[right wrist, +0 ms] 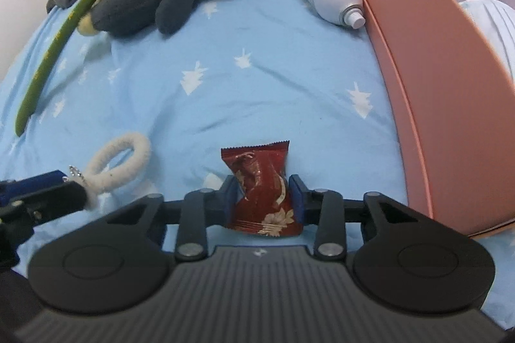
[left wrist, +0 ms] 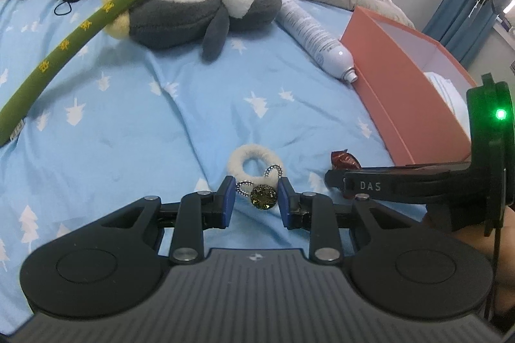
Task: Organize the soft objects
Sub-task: 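Carry the hair tie and red candy over the pink box with both grippers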
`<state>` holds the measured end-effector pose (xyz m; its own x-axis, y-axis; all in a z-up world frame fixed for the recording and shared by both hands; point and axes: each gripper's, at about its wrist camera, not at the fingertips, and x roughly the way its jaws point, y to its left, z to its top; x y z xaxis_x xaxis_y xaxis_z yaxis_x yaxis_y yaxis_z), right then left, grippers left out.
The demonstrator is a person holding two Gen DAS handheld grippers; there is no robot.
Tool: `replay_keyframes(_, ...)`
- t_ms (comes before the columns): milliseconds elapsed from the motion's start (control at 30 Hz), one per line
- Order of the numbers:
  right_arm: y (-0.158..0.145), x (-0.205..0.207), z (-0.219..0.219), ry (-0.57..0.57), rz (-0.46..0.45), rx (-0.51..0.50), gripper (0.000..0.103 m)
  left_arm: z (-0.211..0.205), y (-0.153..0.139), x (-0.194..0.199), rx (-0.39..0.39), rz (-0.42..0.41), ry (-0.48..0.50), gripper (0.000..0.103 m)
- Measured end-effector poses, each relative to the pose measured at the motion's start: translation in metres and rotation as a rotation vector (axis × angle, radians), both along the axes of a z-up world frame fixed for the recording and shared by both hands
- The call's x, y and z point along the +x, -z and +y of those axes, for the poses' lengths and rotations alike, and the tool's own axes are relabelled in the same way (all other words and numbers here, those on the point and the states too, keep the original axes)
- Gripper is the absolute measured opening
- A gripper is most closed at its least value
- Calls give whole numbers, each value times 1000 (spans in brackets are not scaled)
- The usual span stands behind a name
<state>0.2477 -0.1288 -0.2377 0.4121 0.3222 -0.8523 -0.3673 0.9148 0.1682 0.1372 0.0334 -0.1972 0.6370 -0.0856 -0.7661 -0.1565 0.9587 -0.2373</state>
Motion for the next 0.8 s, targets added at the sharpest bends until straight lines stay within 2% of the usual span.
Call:
replay_keyframes(233, -38, -3, -13, 19, -49, 54, 37, -2, -21, 9, -4, -37, 11, 33)
replay_keyframes(467, -81, -3, -28, 32, -107, 105, 37, -11, -54, 25, 18, -97, 52, 33)
replay_keyframes(667, -121, 4, -44, 51, -180, 136, 37, -28, -94, 45, 36, -171, 111, 33)
replay_keyframes(800, -152, 7, -57, 62, -241, 145, 37, -45, -131, 61, 46, -242, 157, 33)
